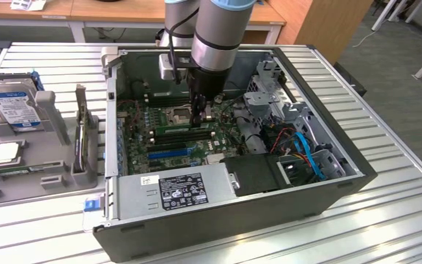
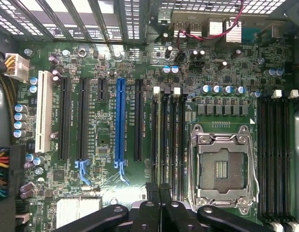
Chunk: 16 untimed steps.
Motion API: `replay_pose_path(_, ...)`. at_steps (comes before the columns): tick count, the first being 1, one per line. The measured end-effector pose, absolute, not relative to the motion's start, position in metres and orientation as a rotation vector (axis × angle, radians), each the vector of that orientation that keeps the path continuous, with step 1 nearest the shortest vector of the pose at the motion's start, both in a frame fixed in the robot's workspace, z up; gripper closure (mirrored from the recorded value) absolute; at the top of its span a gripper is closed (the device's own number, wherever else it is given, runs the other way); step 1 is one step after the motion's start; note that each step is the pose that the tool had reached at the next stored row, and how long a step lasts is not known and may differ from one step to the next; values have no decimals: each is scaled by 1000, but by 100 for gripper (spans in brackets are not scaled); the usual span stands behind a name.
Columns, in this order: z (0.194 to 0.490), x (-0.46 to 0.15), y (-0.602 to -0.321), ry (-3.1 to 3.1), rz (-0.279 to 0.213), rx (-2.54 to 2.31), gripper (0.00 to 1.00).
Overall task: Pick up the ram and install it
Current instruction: 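Insert the ram into the slot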
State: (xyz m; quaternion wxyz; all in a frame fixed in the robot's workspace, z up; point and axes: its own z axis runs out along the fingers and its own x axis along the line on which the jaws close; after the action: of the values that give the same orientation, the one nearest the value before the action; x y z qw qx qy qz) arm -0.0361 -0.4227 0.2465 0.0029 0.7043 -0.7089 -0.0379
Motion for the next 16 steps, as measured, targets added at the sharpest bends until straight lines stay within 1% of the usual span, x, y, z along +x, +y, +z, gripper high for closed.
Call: replay_pose_path(16, 243, -36, -423, -2229, -119, 2203, 89)
